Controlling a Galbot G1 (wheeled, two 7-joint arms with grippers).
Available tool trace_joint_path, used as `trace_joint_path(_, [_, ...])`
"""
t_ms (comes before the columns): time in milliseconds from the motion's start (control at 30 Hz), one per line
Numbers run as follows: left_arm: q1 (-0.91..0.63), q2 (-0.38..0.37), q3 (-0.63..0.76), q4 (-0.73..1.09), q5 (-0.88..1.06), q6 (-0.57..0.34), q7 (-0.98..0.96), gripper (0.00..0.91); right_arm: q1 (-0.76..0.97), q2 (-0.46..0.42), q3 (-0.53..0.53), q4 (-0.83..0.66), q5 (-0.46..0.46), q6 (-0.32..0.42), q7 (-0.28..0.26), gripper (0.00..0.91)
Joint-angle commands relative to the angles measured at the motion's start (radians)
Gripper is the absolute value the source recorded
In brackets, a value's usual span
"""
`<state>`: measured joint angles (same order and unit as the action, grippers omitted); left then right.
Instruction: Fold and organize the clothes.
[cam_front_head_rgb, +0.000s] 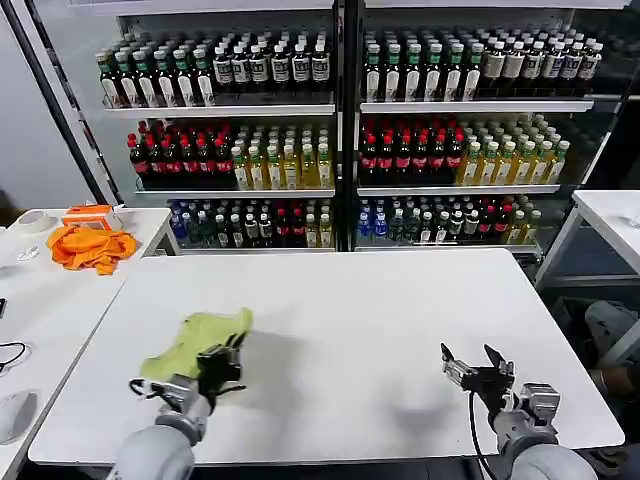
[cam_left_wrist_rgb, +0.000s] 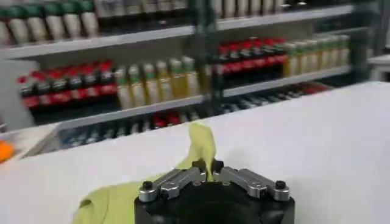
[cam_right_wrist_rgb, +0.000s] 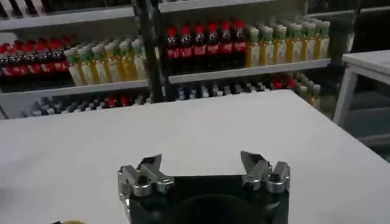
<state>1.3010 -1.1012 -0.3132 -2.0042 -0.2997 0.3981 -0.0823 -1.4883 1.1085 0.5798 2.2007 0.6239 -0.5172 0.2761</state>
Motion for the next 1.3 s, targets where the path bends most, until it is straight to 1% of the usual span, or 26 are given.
trace_joint_path(33, [-0.134,-0.1,0.262,0.074,0.02,0.028,-0.05,0.02,-0.006,-0.001,-0.004,-0.006,-0.01,0.005,-0.001,0.907])
trace_joint_path(100, [-0.167,-0.136,0.293,0.095,-0.009,0.022,-0.068,0.02,0.001,0.0,-0.008,-0.006,-0.011,0.002,-0.003,0.907])
trace_joint_path(200, [-0.211,-0.196,0.354,0.132,-0.039,-0.011,-0.101,0.02,0.018,-0.002,-0.019,-0.008,-0.011,-0.003,-0.004,0.907])
trace_joint_path(233, [-0.225,-0.211,0.37,0.148,-0.043,-0.022,-0.109,0.04,0.022,-0.003,-0.021,-0.01,-0.011,-0.003,-0.004,0.907])
trace_joint_path(267, [-0.234,-0.23,0.383,0.162,-0.048,-0.036,-0.117,0.111,0.033,-0.005,-0.026,-0.014,-0.013,-0.004,-0.005,0.907])
trace_joint_path(300, [-0.243,-0.244,0.396,0.175,-0.053,-0.053,-0.124,0.564,0.039,-0.007,-0.03,-0.019,-0.013,-0.003,-0.005,0.907])
trace_joint_path(333, [-0.252,-0.261,0.408,0.192,-0.056,-0.086,-0.131,0.907,0.046,-0.007,-0.034,-0.022,-0.013,-0.004,-0.005,0.907])
trace_joint_path(367, [-0.254,-0.271,0.41,0.202,-0.054,-0.099,-0.131,0.907,0.051,-0.008,-0.037,-0.026,-0.013,-0.004,-0.004,0.907])
trace_joint_path(433, [-0.254,-0.289,0.402,0.219,-0.043,-0.157,-0.145,0.907,0.082,-0.009,-0.059,-0.039,-0.012,-0.003,0.002,0.907])
trace_joint_path(533, [-0.217,-0.288,0.334,0.181,-0.045,-0.208,-0.148,0.907,0.114,-0.007,-0.108,-0.05,-0.01,0.013,0.006,0.907])
trace_joint_path(567, [-0.205,-0.282,0.31,0.174,-0.046,-0.217,-0.157,0.907,0.127,-0.007,-0.138,-0.056,-0.006,0.032,0.014,0.907])
trace_joint_path(633, [-0.176,-0.268,0.251,0.118,-0.051,-0.234,-0.185,0.907,0.15,-0.009,-0.221,-0.066,0.005,0.102,0.049,0.907])
trace_joint_path(667, [-0.163,-0.258,0.221,0.096,-0.062,-0.24,-0.201,0.907,0.161,-0.009,-0.244,-0.069,0.008,0.121,0.063,0.907])
trace_joint_path(700, [-0.147,-0.247,0.192,0.074,-0.068,-0.243,-0.212,0.907,0.184,-0.011,-0.298,-0.078,0.015,0.15,0.078,0.907])
trace_joint_path(733, [-0.129,-0.237,0.162,0.054,-0.077,-0.244,-0.219,0.907,0.2,-0.011,-0.317,-0.088,0.019,0.161,0.085,0.907])
trace_joint_path(800, [-0.093,-0.222,0.104,0.005,-0.092,-0.246,-0.227,0.907,0.25,-0.004,-0.387,-0.118,0.055,0.191,0.108,0.907])
trace_joint_path(933, [0.007,-0.2,-0.022,-0.07,-0.117,-0.253,-0.233,0.907,0.317,0.026,-0.486,-0.162,0.126,0.214,0.133,0.907])
trace_joint_path(1033, [0.077,-0.194,-0.08,-0.099,-0.128,-0.264,-0.236,0.907,0.356,0.061,-0.571,-0.205,0.194,0.225,0.159,0.907])
trace_joint_path(1200, [0.155,-0.206,-0.12,-0.127,-0.126,-0.281,-0.236,0.907,0.368,0.102,-0.625,-0.277,0.269,0.237,0.18,0.907])
trace_joint_path(1233, [0.162,-0.21,-0.124,-0.129,-0.125,-0.282,-0.236,0.907,0.371,0.106,-0.631,-0.288,0.275,0.237,0.167,0.907])
trace_joint_path(1300, [0.172,-0.218,-0.131,-0.134,-0.125,-0.283,-0.237,0.907,0.378,0.112,-0.645,-0.309,0.281,0.236,0.175,0.907])
